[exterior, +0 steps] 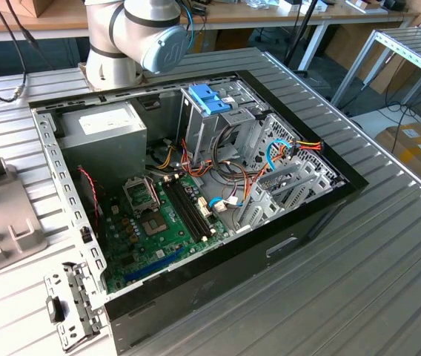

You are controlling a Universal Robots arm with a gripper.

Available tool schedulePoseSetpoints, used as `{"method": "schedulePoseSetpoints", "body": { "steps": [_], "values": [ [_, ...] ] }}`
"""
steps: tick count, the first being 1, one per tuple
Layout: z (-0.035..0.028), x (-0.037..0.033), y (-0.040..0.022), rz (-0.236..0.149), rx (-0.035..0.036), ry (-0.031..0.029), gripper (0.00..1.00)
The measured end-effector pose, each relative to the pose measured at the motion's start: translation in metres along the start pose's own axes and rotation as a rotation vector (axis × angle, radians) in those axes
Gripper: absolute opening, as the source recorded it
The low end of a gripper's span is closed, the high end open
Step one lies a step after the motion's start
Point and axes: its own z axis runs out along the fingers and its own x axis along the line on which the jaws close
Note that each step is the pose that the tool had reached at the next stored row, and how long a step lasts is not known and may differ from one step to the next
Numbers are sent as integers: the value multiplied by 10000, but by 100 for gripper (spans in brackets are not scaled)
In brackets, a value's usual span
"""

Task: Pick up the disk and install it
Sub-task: 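Pick up the disk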

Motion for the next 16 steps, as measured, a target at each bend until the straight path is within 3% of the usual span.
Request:
{"method": "schedulePoseSetpoints", "body": {
  "steps": [9,16],
  "values": [
    [-61,-2,0,0,1,-3,37],
    [-142,-4,1,0,0,-3,37]
  ]
}}
